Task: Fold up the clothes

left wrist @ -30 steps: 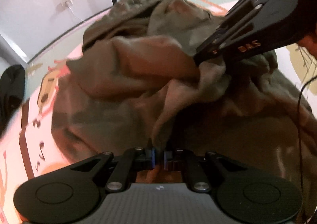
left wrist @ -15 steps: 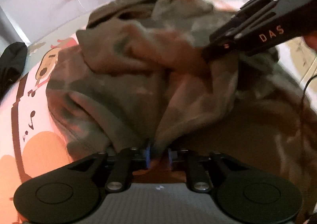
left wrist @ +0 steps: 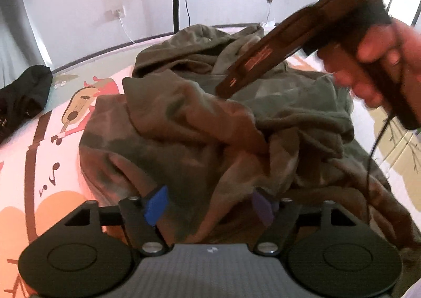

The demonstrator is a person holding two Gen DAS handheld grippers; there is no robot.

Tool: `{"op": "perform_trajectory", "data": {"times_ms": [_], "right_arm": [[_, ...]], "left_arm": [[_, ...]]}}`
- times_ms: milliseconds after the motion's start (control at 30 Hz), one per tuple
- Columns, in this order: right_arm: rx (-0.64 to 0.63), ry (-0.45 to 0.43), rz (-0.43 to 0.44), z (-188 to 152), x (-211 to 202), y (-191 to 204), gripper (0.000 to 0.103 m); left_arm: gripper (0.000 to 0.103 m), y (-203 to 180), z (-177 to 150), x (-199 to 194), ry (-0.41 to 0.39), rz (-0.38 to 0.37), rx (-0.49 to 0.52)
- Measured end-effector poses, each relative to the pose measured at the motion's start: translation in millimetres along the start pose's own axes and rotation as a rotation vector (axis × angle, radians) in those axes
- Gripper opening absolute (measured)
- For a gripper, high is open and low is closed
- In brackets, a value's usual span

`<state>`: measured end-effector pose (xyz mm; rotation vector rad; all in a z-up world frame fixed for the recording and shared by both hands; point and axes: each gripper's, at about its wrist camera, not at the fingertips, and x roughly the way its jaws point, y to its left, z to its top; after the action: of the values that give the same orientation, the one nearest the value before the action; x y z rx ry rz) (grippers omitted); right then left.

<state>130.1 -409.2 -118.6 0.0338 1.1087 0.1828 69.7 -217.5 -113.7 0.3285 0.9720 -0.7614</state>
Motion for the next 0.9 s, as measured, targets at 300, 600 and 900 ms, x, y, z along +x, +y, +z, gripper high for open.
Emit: {"op": "perform_trajectory", "data": {"times_ms": [300, 600, 900], "right_arm": [[-0.055, 0.077, -0.065, -2.8, 50.0, 32.4, 0.007], [-0.012, -0.049, 0.015, -8.8, -26.3, 21.2, 0.004], [0.084, -0.133, -0.006, -47.3, -118.5, -12.7, 0.004]], "left_arm": [[0.076, 5.4, -5.1, 12.6, 0.021, -0.014, -0.045], [0.076, 8.6, -3.4, 18.9, 0.042, 0.004, -0.075], [0.075, -3.0, 1.4, 12.1, 0.049, 0.012, -0.056]]}}
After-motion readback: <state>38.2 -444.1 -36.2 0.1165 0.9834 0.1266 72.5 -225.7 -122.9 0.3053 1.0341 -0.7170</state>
